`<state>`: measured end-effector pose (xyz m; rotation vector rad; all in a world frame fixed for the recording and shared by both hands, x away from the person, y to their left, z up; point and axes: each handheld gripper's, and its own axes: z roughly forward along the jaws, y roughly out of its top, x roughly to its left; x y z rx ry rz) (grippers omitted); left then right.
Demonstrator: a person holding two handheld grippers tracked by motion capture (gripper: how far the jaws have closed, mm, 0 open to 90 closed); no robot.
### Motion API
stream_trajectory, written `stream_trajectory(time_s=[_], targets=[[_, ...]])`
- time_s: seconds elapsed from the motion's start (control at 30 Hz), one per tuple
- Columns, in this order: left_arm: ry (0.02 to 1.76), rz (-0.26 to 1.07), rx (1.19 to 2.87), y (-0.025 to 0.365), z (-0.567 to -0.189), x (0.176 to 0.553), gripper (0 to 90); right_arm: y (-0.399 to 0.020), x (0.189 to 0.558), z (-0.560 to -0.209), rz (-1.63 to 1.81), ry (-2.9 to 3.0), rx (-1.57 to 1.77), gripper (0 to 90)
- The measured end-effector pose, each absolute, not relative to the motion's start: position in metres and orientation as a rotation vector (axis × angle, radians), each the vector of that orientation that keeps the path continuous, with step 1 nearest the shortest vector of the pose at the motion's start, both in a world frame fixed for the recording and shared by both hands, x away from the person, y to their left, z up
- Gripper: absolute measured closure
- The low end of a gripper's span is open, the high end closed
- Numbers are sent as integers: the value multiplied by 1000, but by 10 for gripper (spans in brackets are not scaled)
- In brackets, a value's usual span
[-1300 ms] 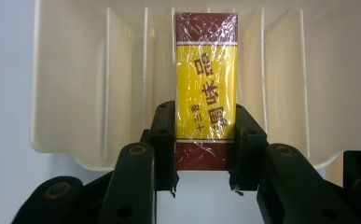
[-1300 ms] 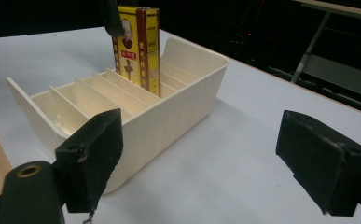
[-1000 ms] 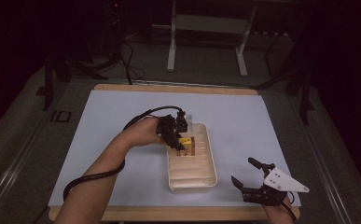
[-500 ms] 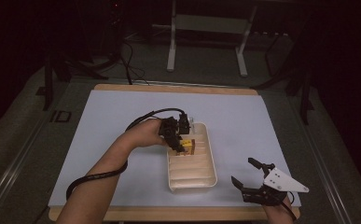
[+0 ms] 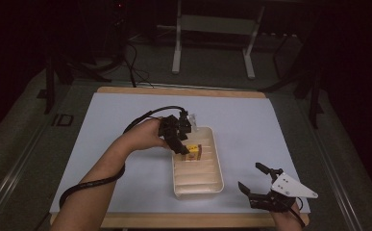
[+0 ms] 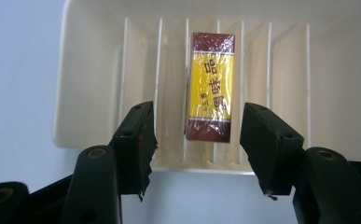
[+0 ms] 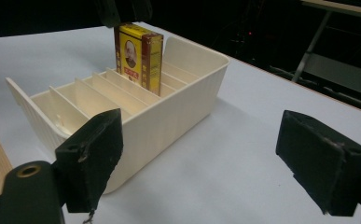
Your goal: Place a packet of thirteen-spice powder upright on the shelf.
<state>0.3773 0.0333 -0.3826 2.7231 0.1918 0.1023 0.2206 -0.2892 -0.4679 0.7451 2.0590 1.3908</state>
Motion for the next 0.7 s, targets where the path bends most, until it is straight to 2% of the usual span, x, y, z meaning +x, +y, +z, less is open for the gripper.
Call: stream_trajectory(time_s=[0.07, 0.2, 0.23, 0.3, 0.4, 0.7], targets=[[232, 95, 2697, 37, -380, 377, 354, -289, 221, -468, 1391, 2060, 745, 149], [244, 36, 2682, 43, -378, 377, 226, -289, 221, -468, 1390, 2060, 746, 149], [233, 40, 2685, 43, -378, 376, 159, -289, 221, -468, 1390, 2060, 747, 149], [254, 26, 2684, 45, -378, 375, 144, -289, 221, -468, 1388, 2060, 746, 149], [274, -2, 2694, 45, -380, 373, 20, -289, 221, -468, 1388, 2060, 747, 149], [297, 33, 2671, 53, -376, 367, 20, -289, 220, -468, 1387, 2063, 746, 149]])
